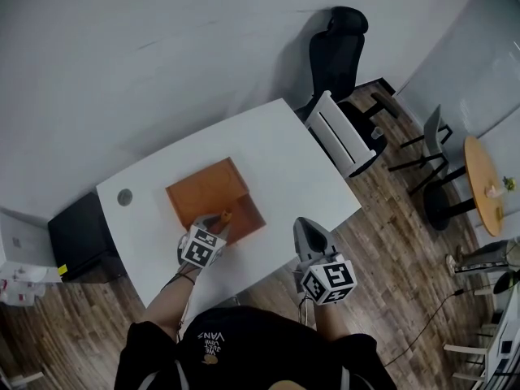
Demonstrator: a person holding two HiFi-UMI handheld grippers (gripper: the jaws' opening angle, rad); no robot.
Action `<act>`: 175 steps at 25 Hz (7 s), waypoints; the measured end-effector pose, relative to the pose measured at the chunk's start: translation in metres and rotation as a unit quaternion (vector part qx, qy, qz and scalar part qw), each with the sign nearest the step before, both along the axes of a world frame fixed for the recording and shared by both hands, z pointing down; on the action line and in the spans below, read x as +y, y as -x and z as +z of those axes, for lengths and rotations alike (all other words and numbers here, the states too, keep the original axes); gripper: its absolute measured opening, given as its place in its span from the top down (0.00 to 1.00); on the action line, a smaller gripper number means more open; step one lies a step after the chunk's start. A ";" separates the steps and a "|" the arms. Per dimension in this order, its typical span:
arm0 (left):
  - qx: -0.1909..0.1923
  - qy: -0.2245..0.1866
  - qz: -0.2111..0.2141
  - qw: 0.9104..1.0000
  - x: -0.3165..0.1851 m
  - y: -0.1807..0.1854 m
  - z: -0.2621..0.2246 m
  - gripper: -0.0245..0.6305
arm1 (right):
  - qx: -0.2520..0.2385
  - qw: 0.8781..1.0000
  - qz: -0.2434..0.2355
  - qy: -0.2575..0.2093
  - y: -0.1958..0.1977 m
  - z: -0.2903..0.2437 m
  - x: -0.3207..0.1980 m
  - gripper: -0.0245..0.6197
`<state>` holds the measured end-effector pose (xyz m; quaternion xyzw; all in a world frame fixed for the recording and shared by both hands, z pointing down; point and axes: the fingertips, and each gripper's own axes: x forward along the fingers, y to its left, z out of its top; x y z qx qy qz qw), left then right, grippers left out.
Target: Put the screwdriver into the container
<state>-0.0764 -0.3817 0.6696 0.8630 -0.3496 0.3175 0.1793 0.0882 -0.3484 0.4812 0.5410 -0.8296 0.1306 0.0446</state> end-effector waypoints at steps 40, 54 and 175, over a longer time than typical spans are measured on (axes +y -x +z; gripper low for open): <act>-0.118 0.117 0.050 0.985 -0.012 -0.022 0.083 0.79 | 0.000 1.000 -0.005 0.019 -0.002 0.011 0.005 0.94; -0.139 0.102 0.064 0.983 -0.009 -0.022 0.086 0.79 | 0.001 1.000 -0.008 0.018 -0.001 0.011 0.010 0.94; 0.097 -0.274 -0.200 0.936 0.199 0.037 -0.214 0.94 | -0.014 0.988 -0.152 -0.034 0.022 -0.017 0.135 0.94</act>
